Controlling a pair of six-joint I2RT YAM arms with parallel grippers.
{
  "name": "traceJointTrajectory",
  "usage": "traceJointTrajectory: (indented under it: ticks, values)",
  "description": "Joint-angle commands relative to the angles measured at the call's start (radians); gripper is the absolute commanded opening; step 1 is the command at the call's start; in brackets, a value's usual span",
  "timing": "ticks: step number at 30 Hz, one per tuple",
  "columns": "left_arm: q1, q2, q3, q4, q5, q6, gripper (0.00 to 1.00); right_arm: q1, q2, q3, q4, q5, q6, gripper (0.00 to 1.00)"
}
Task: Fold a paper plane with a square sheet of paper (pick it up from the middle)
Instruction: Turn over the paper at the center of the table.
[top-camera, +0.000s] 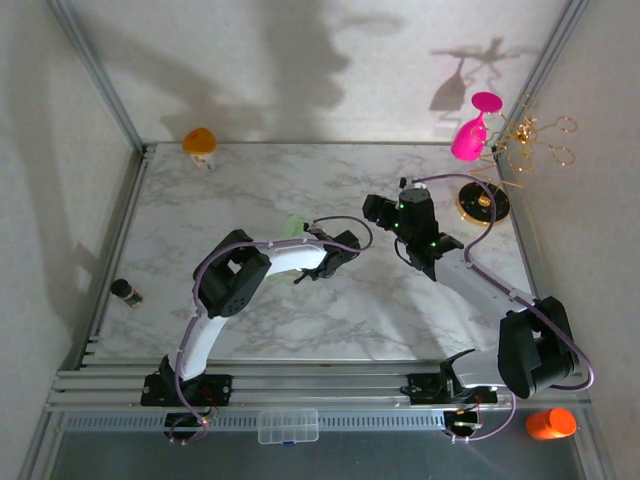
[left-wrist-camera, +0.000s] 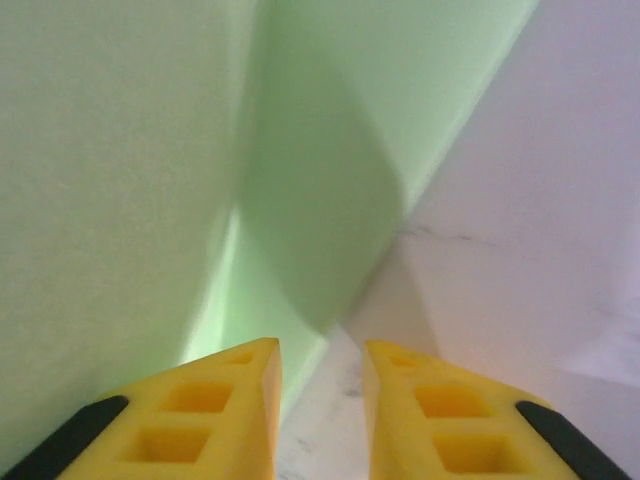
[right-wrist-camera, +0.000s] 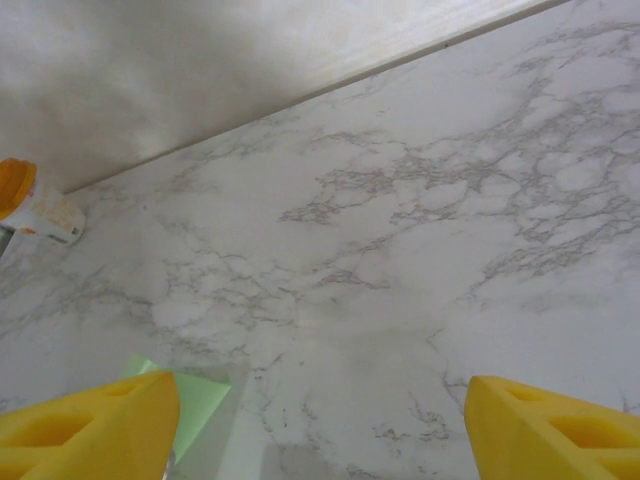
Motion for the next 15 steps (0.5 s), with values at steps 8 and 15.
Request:
traceJointTrajectory:
  ticks: [8,15]
  values:
    - [-0.047,-0.321,-0.154,0.395,0.594,-0.075,0.37,-0.028,-0.031,-0.042,0.053,-0.016,0.048,0.77]
    - [0.183,-0.538,-0.398,0.560,0.710,-0.086,0.33,-0.026,0.047,-0.018,0.110,-0.233,0.014,0.79]
